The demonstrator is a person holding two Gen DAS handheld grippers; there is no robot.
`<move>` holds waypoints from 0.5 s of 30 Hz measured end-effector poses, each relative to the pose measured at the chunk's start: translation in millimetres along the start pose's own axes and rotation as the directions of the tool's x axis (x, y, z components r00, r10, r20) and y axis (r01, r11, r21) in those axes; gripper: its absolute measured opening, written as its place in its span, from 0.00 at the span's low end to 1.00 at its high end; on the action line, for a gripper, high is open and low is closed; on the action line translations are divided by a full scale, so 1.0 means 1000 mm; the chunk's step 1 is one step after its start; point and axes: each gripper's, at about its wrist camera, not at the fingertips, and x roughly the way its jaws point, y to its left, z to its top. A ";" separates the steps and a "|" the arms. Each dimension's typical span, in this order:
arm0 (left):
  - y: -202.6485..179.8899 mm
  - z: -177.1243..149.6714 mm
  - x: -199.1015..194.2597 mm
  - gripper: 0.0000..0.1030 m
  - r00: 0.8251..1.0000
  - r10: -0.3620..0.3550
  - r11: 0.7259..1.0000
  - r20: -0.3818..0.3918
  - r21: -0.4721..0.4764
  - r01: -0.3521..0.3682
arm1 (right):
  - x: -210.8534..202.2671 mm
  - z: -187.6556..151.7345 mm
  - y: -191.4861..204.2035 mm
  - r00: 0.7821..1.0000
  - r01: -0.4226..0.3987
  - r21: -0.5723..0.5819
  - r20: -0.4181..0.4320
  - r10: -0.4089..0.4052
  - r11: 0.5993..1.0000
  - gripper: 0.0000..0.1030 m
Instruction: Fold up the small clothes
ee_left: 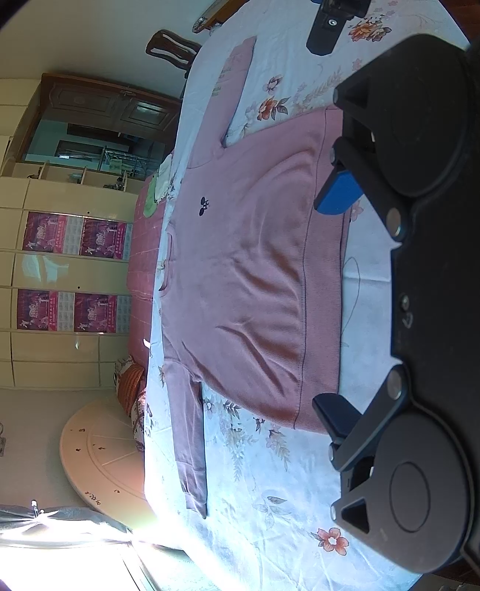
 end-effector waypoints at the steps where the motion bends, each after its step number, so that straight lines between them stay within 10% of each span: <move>1: -0.001 0.000 0.001 1.00 1.000 0.001 1.000 -0.002 0.000 -0.001 | 0.000 0.000 -0.001 1.000 0.000 0.000 0.000 0.000 1.000 1.00; 15: -0.006 0.003 0.012 1.00 1.000 0.002 1.000 -0.024 -0.004 -0.002 | 0.009 0.003 -0.009 1.000 0.010 0.003 -0.005 -0.010 1.000 1.00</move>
